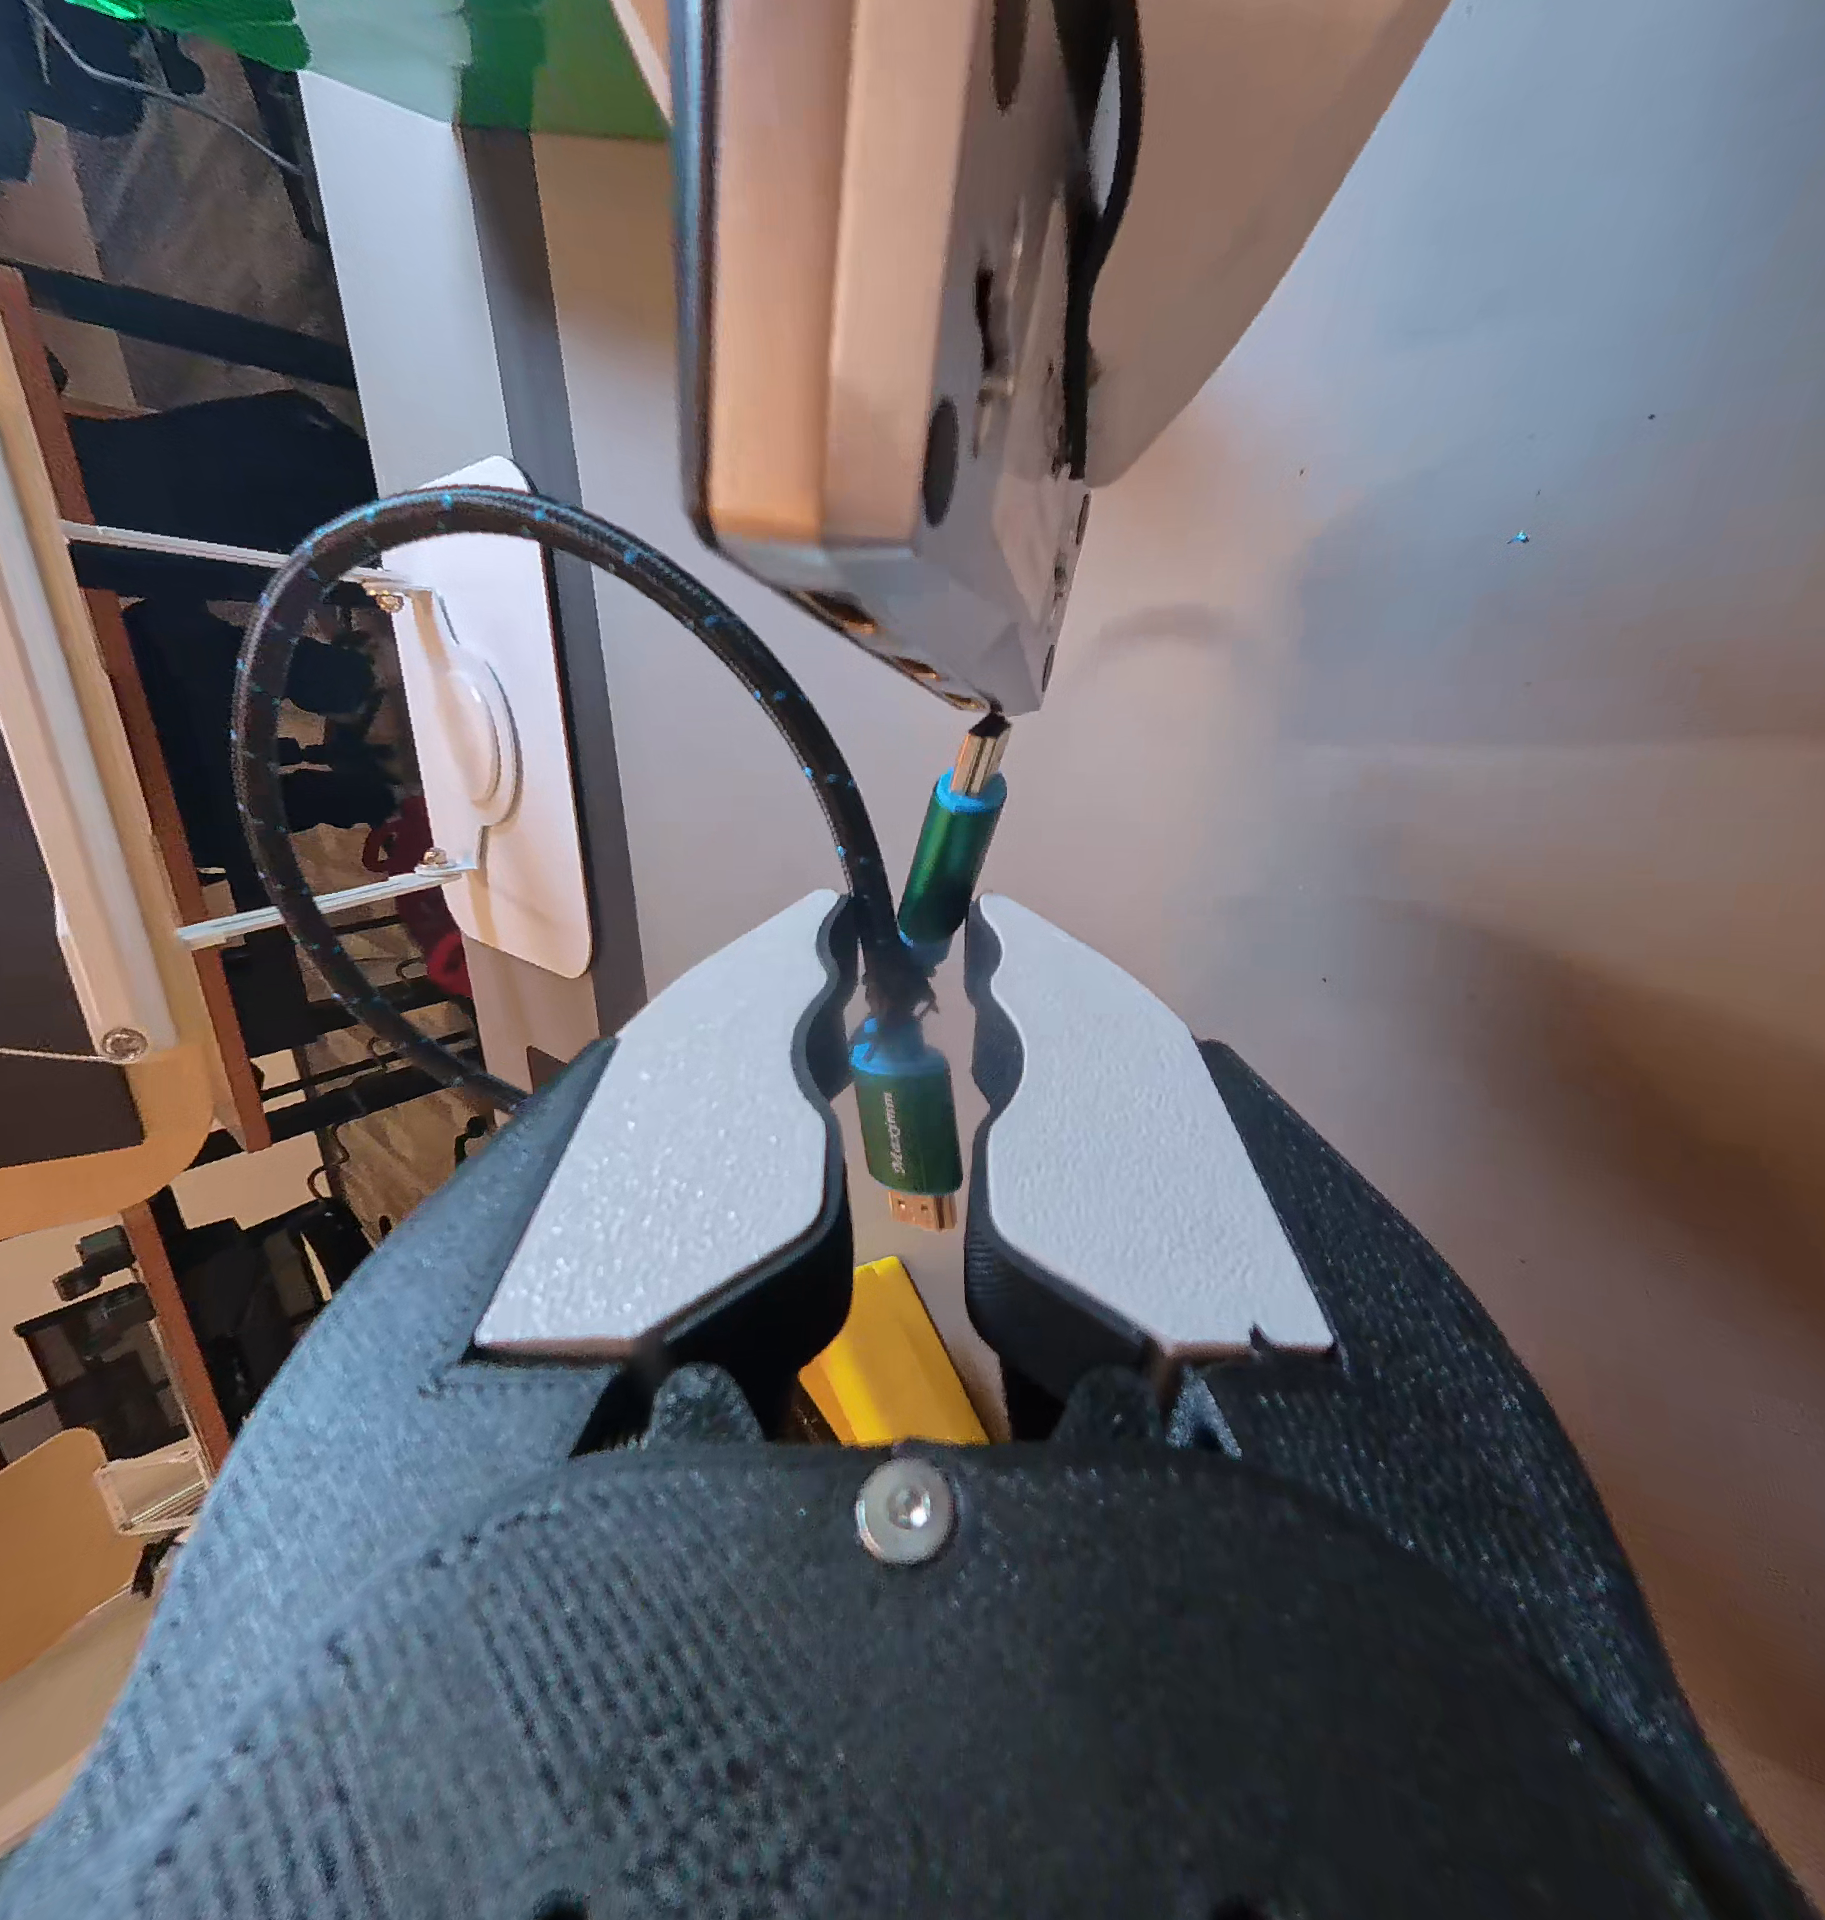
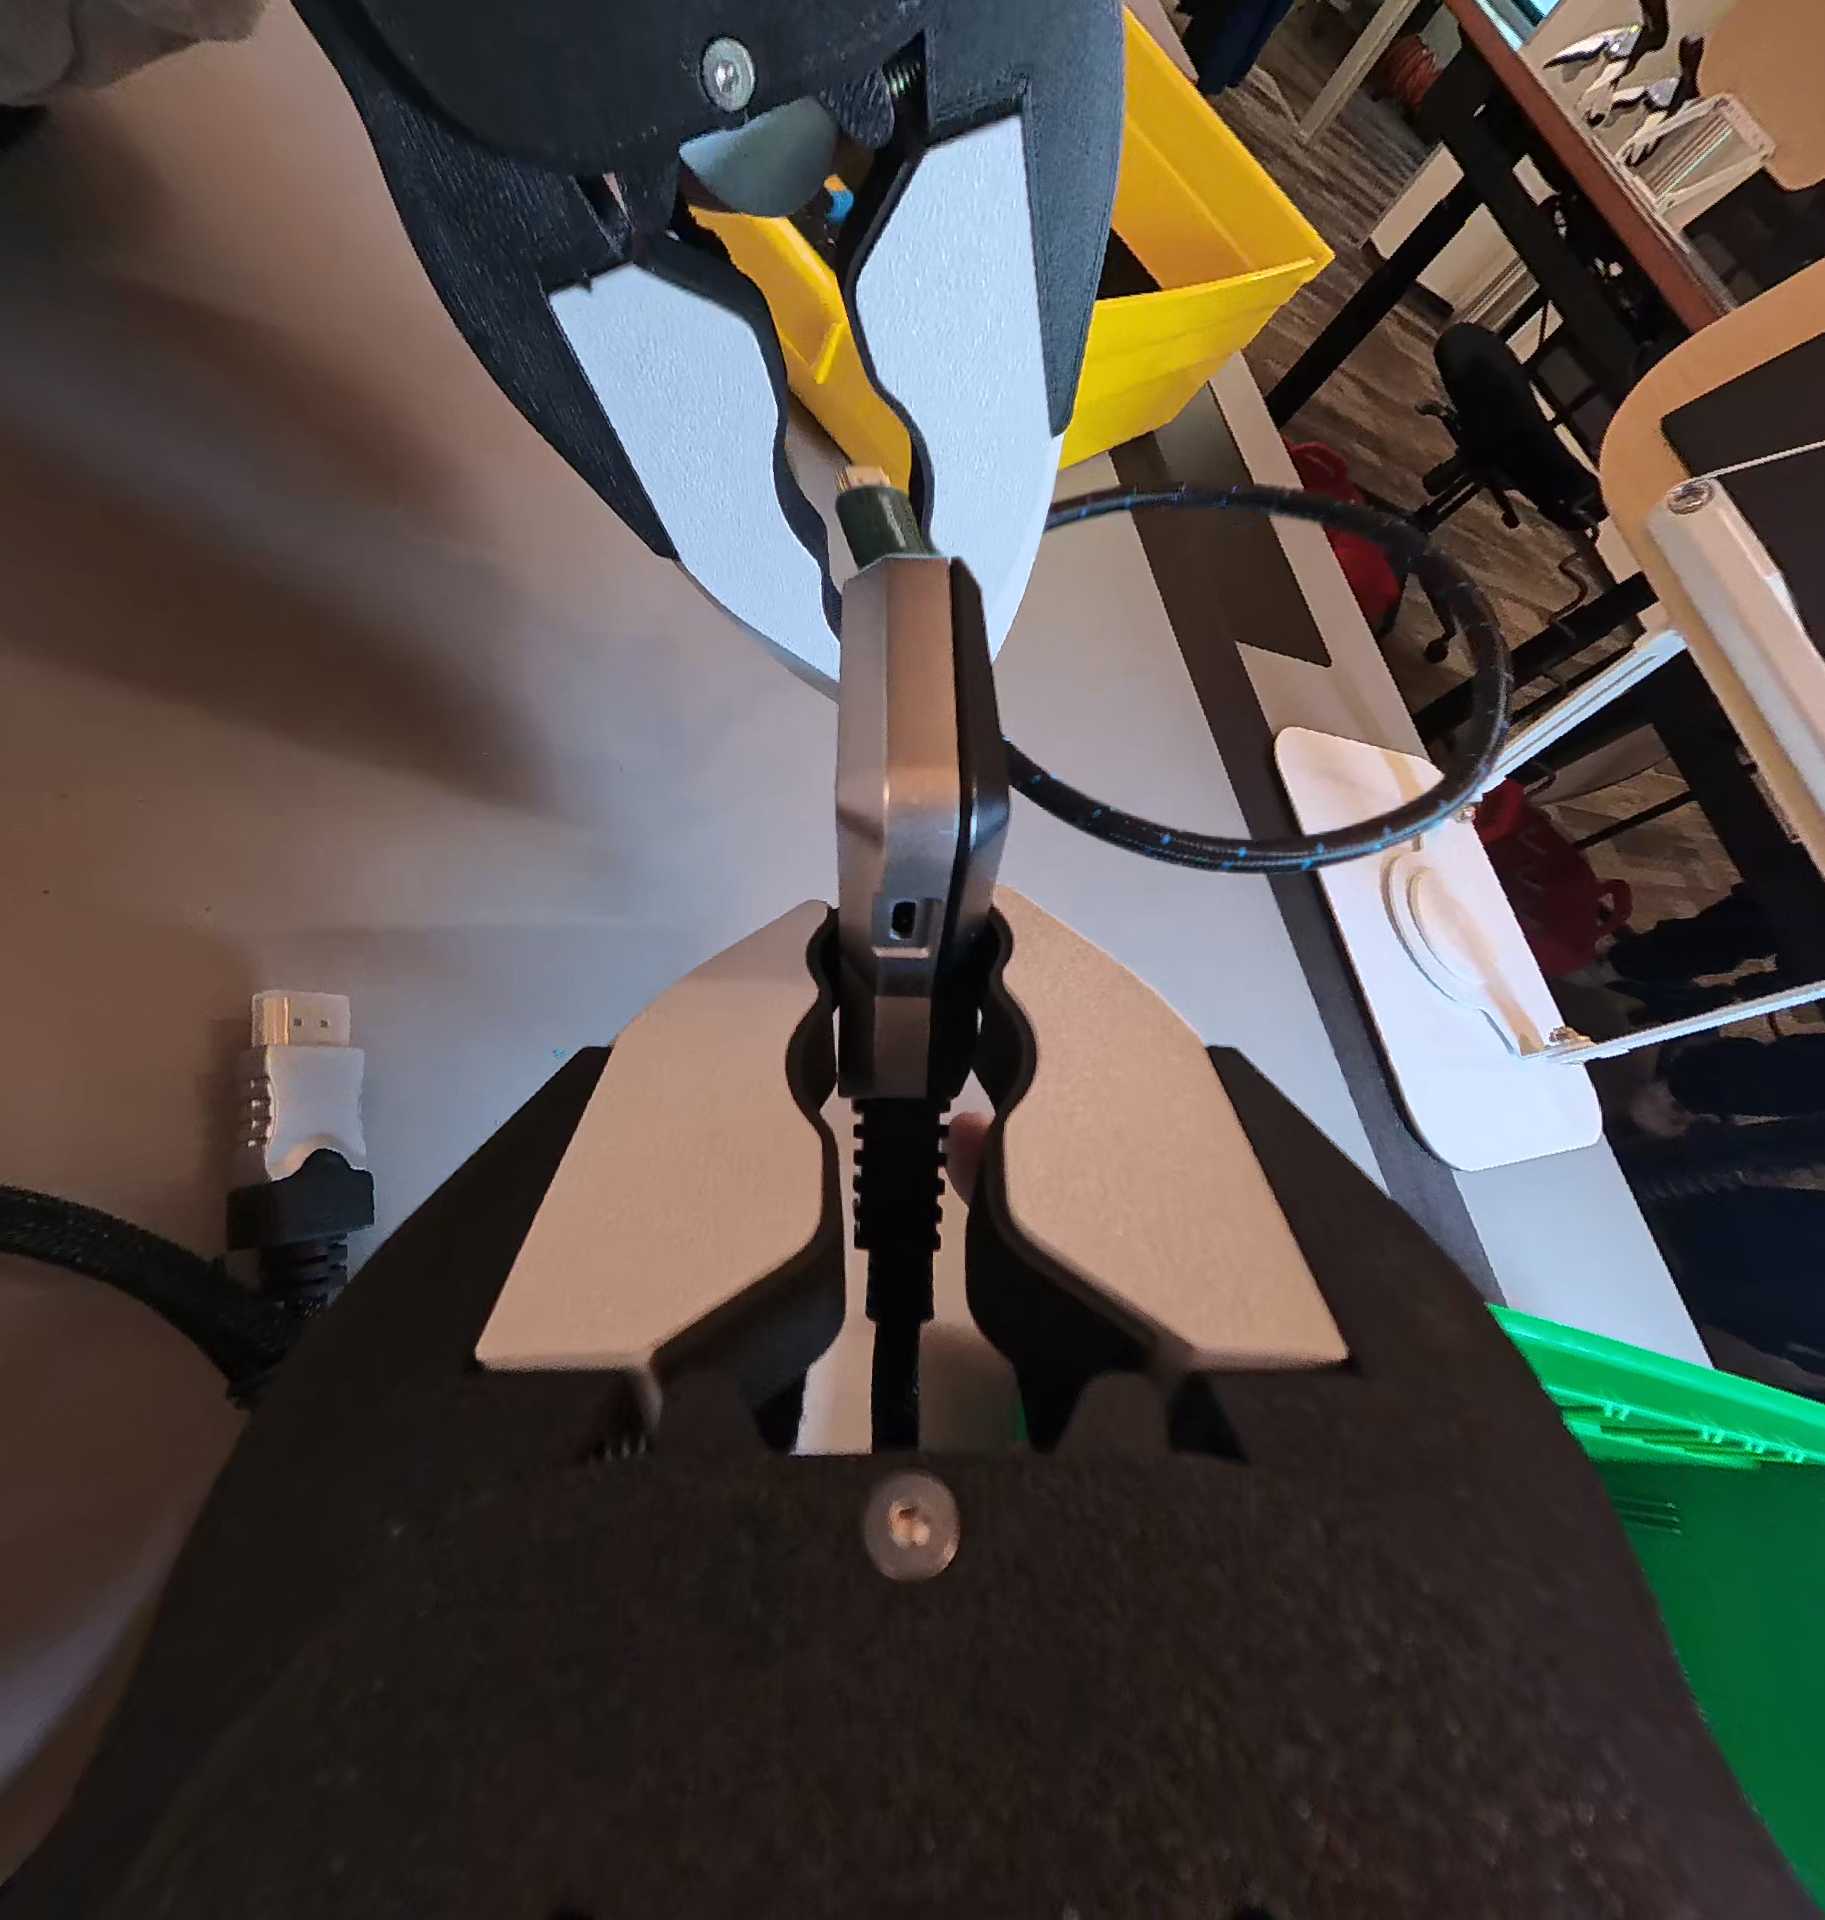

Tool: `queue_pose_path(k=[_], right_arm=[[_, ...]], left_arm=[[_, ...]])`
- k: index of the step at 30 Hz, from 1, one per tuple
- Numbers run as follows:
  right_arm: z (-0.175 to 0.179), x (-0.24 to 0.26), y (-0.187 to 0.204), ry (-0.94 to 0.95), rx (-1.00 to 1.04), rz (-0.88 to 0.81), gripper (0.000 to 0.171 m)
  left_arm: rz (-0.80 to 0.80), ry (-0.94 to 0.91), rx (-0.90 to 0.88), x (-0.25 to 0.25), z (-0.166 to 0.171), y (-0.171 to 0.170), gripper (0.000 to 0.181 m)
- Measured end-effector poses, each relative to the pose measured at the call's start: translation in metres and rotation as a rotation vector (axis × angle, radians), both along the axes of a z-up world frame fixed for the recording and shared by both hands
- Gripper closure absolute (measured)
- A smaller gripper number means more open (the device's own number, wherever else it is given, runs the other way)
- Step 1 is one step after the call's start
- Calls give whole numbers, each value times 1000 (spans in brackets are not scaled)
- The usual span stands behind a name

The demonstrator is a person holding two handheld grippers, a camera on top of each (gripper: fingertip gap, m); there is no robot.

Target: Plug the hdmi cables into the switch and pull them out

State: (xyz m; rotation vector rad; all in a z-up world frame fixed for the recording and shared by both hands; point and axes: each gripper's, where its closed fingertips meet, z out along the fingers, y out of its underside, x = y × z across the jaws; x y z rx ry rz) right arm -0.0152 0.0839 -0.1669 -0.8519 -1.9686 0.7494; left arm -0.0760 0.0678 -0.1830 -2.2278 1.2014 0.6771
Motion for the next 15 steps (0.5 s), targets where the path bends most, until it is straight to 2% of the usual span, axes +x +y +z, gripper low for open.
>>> queue_pose_path(k=[4,12,15], right_arm=[[2,0,-2,13,-22,12,149],[-2,-1,-5,0,-6,18,149],[-4,-1,-3,-8,-3,9,149]], left_arm=[[23,-50,23,1,5,2,161],[40,-12,-6,-1,-1,0,161],[29,-48,-7,2,0,-1,161]])
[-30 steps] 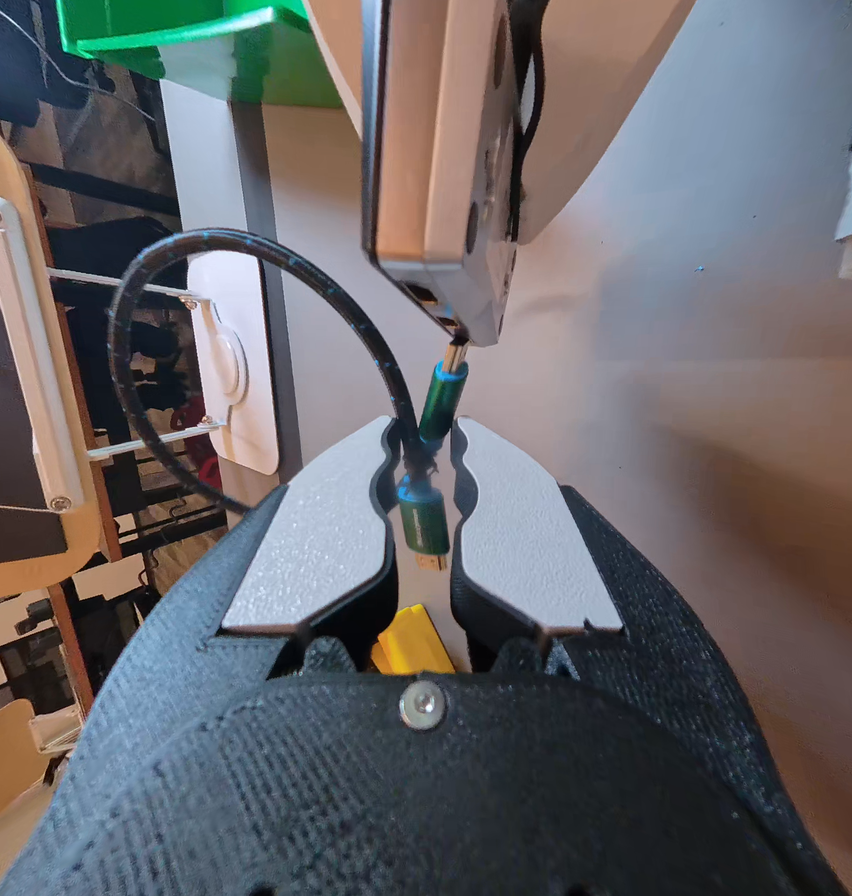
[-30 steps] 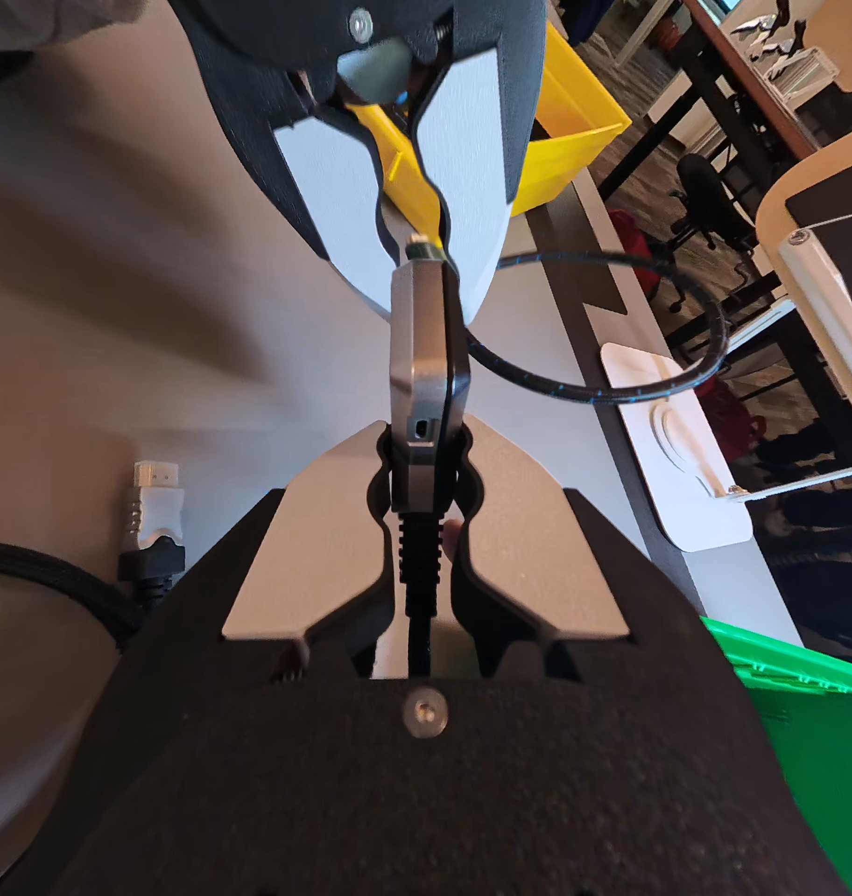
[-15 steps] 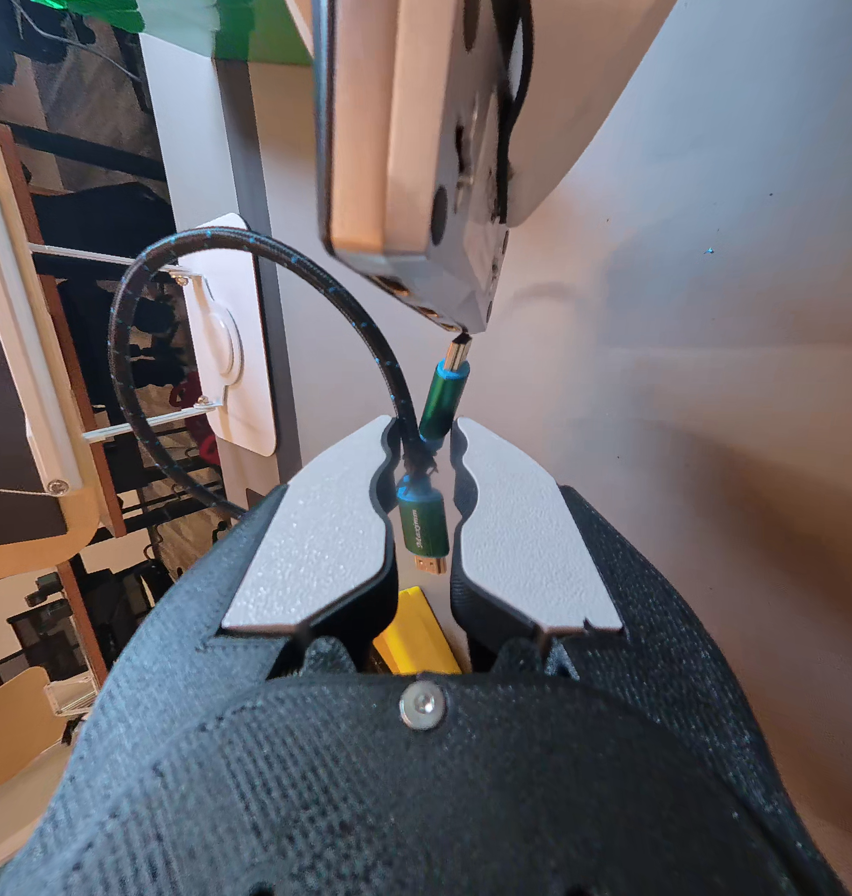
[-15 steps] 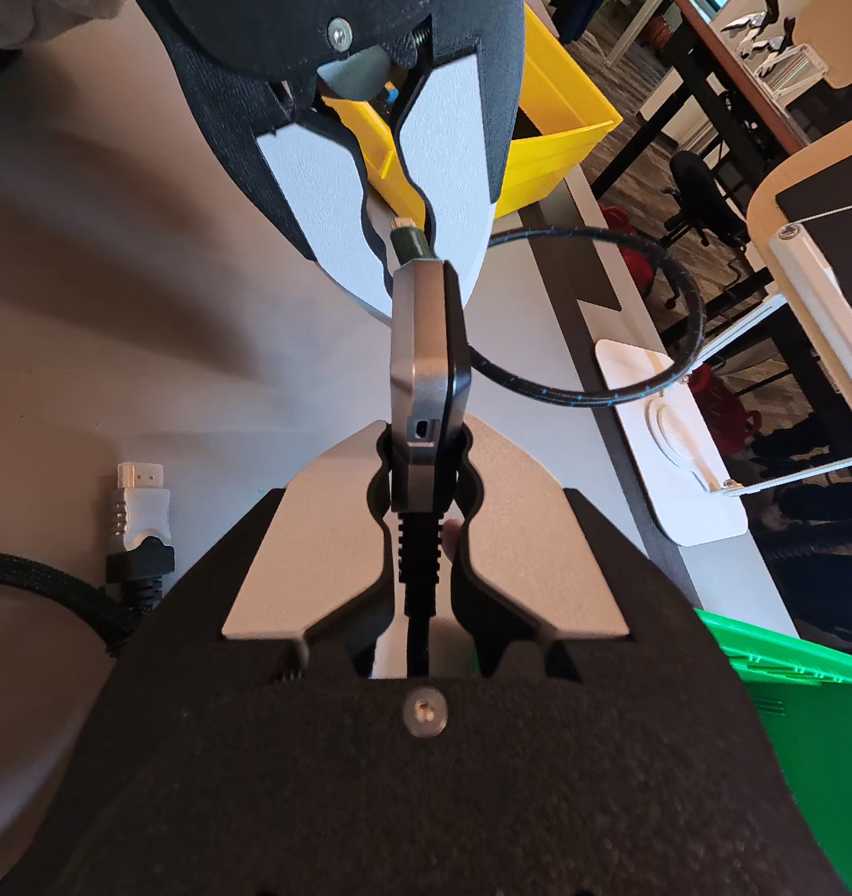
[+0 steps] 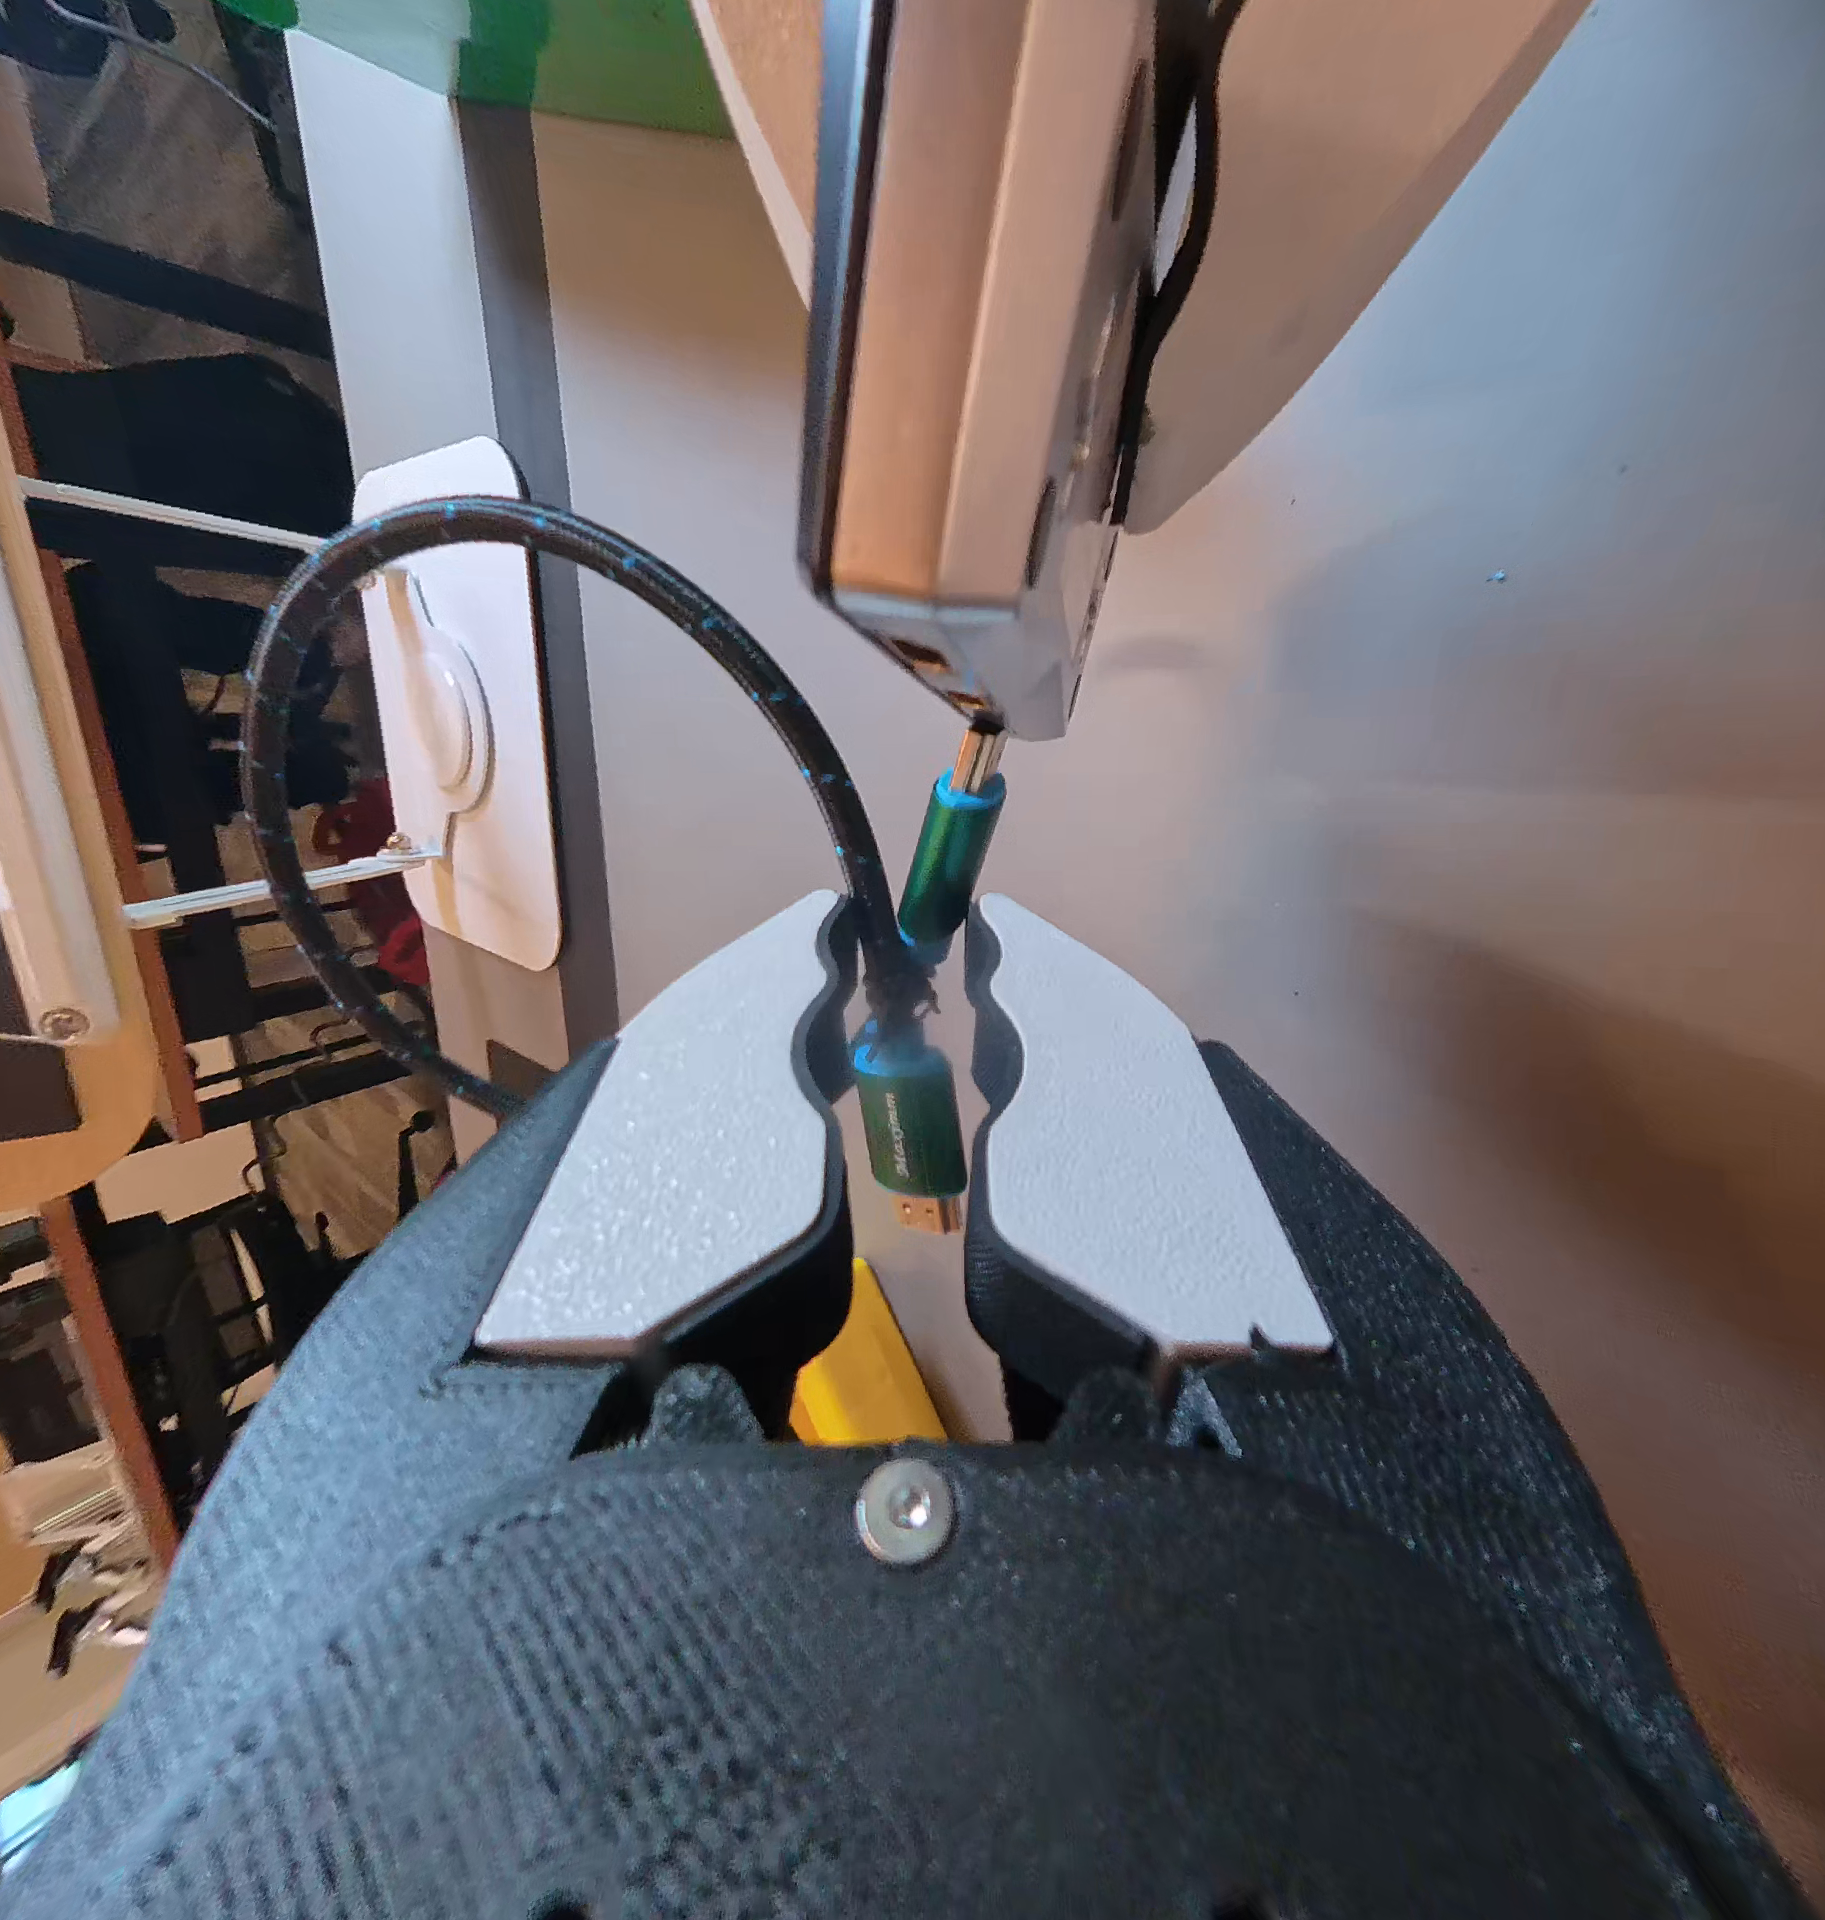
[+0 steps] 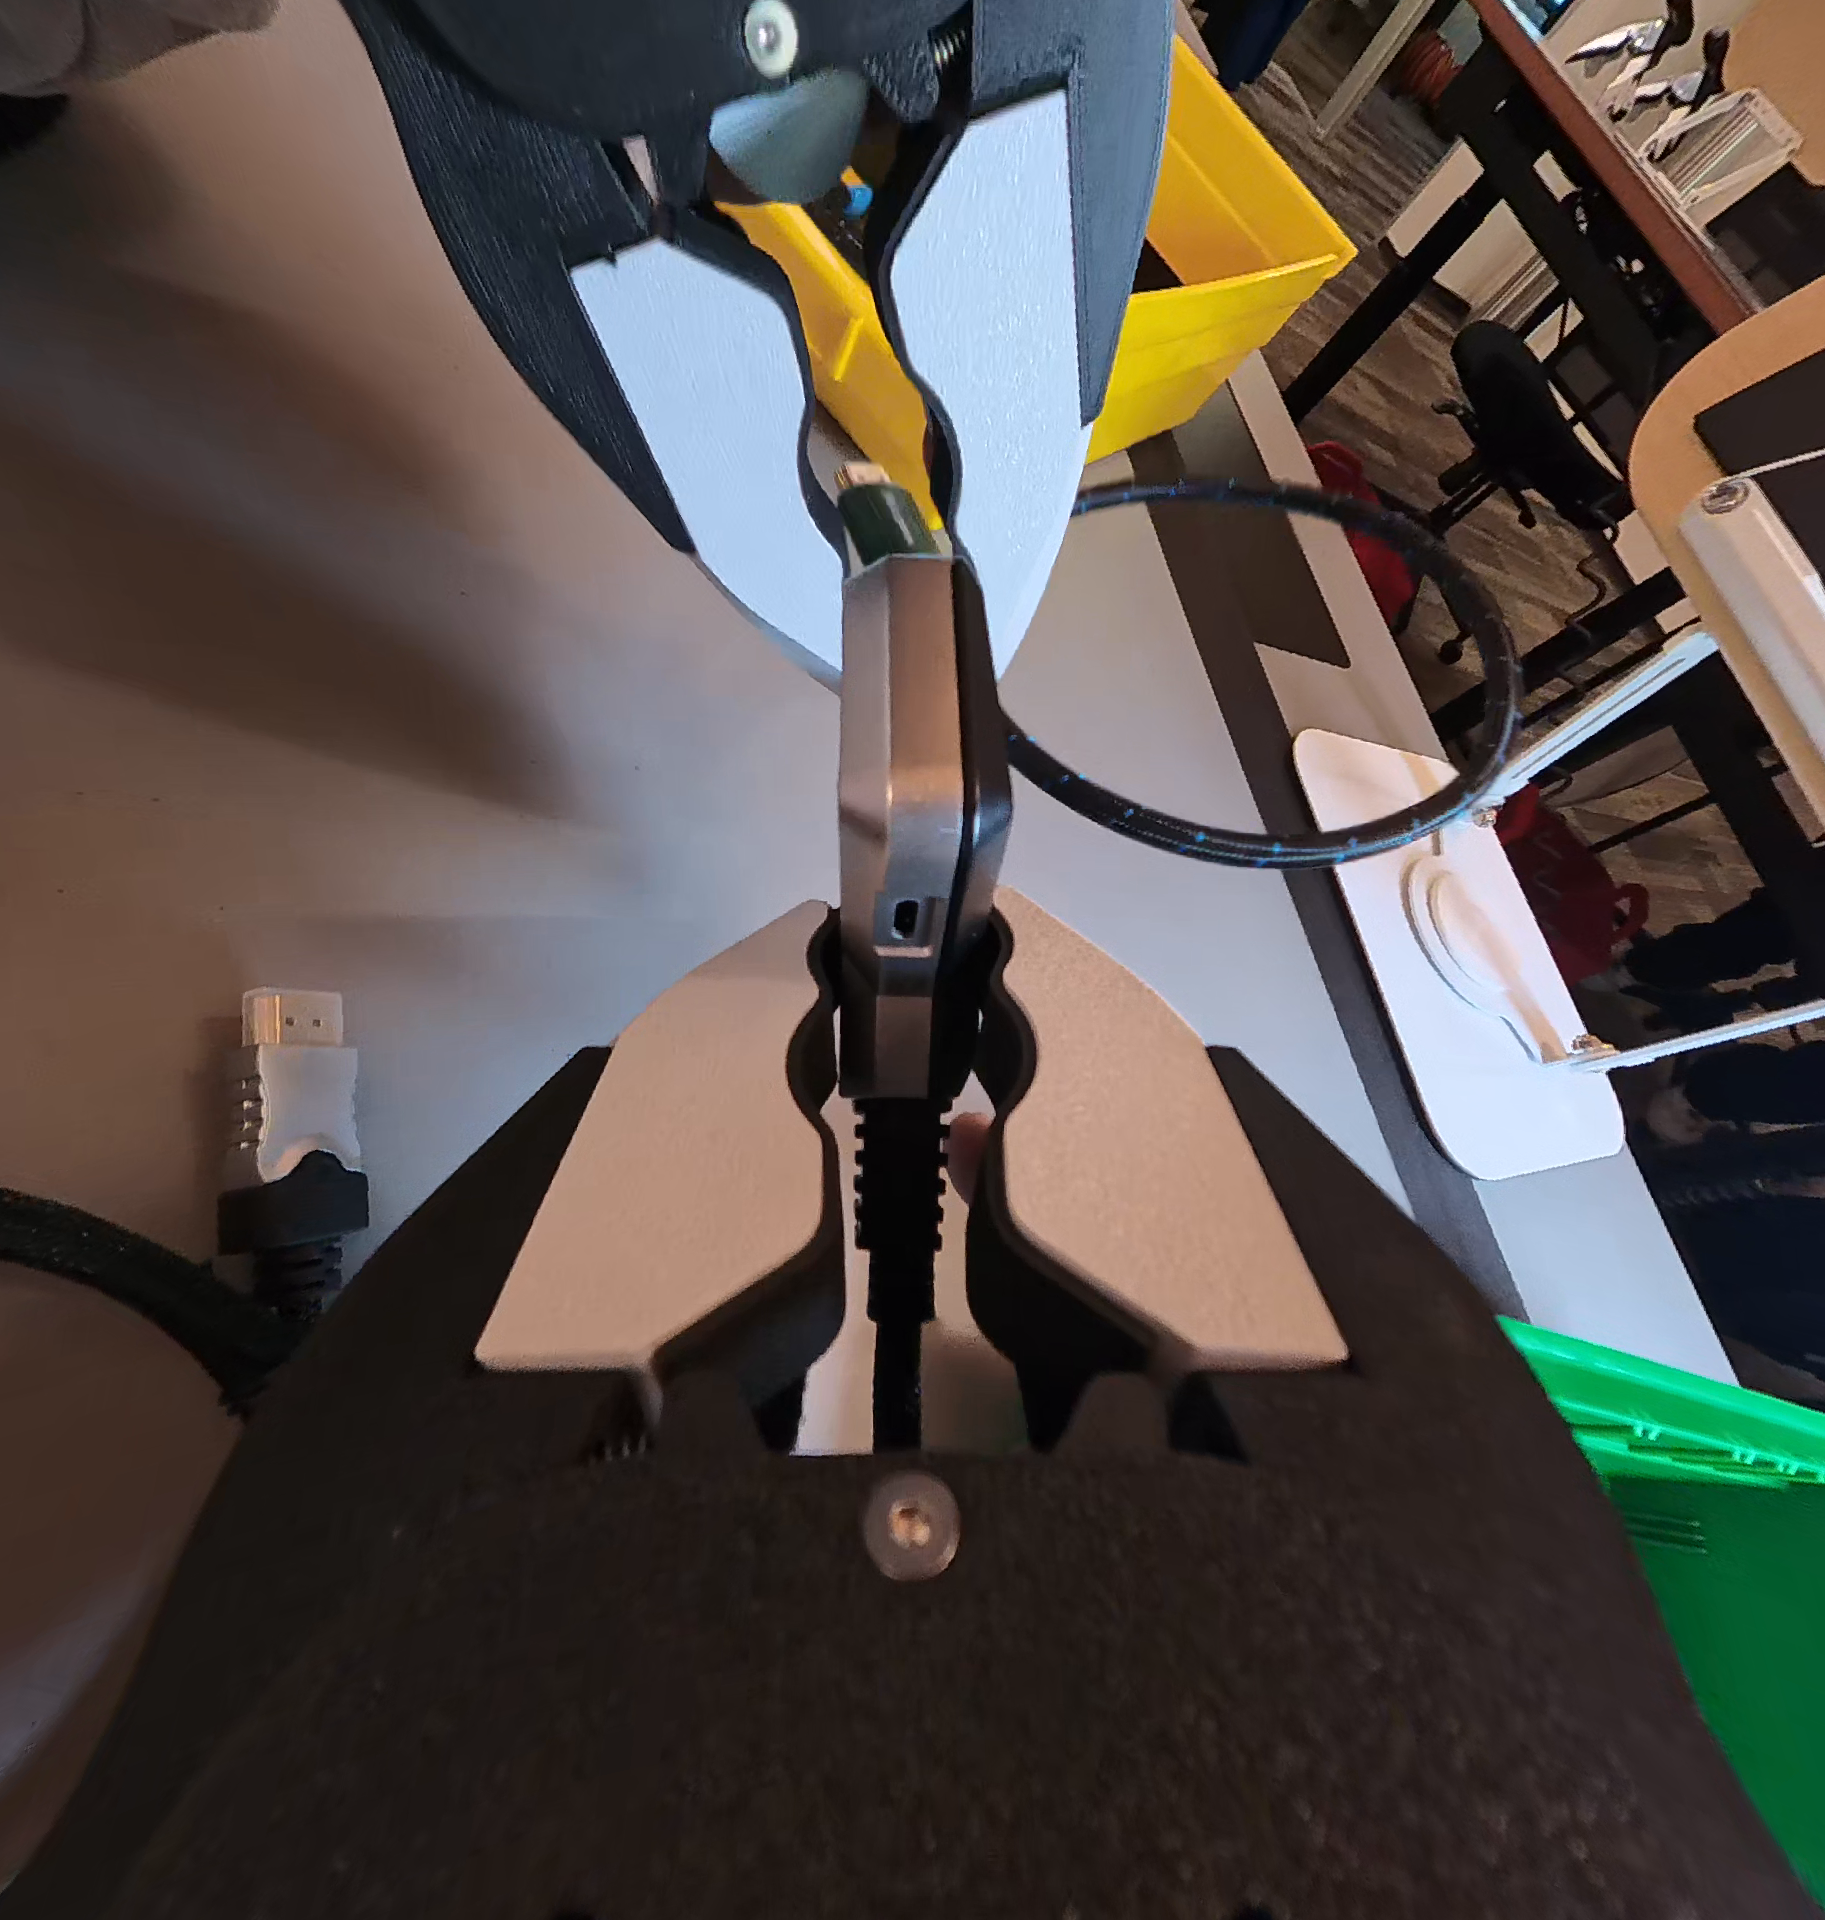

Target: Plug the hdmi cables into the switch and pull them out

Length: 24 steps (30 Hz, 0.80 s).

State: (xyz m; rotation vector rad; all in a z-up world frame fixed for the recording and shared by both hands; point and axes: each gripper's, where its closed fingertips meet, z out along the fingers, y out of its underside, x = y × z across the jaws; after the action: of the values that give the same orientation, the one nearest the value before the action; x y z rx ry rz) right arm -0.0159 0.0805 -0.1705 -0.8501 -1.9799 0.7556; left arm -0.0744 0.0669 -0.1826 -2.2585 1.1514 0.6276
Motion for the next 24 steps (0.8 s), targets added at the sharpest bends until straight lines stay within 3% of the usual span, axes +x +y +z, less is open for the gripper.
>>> queue_pose_path(k=[9,20,24], right_arm=[[0,3,0,-3,-13,13,149],[-12,-2,-4,-40,86,4,149],[-14,0,4,-40,114,-17,149]], left_arm=[[-34,-151,-5,6,1,-2,162],[29,-3,-78,1,-10,-9,163],[7,-134,-76,9,-6,-10,163]])
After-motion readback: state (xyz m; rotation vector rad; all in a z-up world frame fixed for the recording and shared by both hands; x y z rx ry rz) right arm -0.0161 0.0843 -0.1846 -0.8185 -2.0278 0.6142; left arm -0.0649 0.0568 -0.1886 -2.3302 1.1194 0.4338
